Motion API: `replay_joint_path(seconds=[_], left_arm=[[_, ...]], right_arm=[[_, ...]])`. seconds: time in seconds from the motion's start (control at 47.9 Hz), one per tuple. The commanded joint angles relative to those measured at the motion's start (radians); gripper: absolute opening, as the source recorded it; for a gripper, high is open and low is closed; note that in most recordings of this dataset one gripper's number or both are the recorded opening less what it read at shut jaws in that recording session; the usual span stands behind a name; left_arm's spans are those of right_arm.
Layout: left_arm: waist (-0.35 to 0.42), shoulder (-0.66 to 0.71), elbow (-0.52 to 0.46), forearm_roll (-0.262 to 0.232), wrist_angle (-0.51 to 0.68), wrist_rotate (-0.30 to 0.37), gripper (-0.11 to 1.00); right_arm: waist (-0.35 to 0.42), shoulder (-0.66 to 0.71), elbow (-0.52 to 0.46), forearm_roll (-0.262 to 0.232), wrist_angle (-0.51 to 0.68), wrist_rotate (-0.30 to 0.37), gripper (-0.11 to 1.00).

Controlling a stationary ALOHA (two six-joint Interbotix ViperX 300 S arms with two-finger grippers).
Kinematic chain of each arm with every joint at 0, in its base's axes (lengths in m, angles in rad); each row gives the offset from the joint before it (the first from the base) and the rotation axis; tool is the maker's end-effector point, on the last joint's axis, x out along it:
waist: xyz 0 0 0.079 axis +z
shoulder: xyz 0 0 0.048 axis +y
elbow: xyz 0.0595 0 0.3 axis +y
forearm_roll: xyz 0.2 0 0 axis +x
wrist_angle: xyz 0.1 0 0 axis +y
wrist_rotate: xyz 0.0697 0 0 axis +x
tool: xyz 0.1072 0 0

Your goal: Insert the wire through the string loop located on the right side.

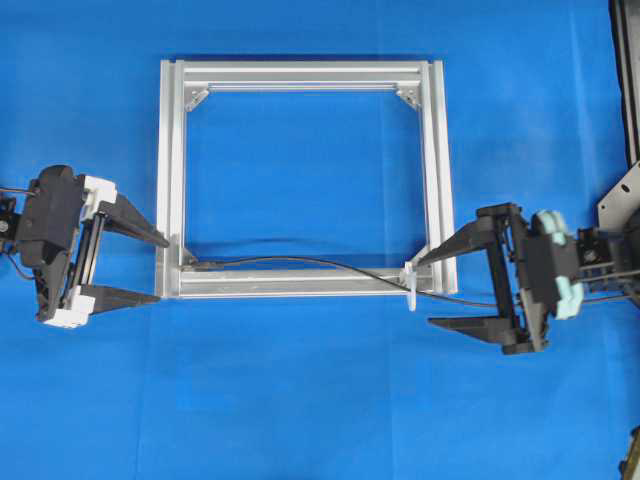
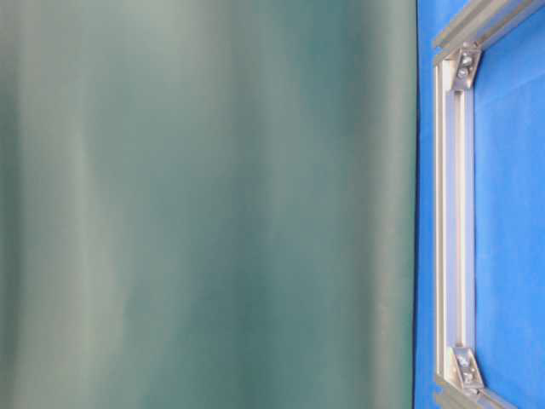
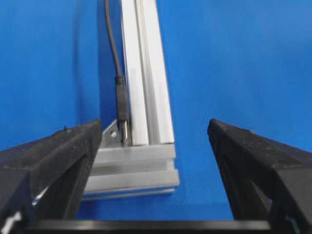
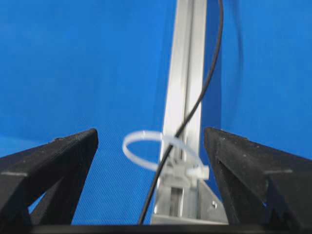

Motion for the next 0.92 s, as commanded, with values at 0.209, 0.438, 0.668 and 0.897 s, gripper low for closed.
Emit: replay_joint_path(seconds=[0.209,0.438,0.668,0.897], left_arm=[[0.006,-0.066,-0.061,0.005,0.083,0.003,0.85],[0.009,-0.072,-0.060,0.005,0.083,0.003,0.85],[0.011,-0.072,-0.057,0.005,0.083,0.002,0.85],[0.011,-0.071,-0.058,0.005,0.084,0.002,0.85]], right_arm=[[-0.025,-0.132,-0.015,-0.002,0.089,-0.005,0.94],[-0.028,-0.135,-0.020,-0.002,0.098,-0.014,0.94],[-0.028,-0.132,-0.021,-0.002,0.098,-0.018,0.94],[-0.028,-0.132,-0.021,-0.002,0.098,-0.018,0.94]])
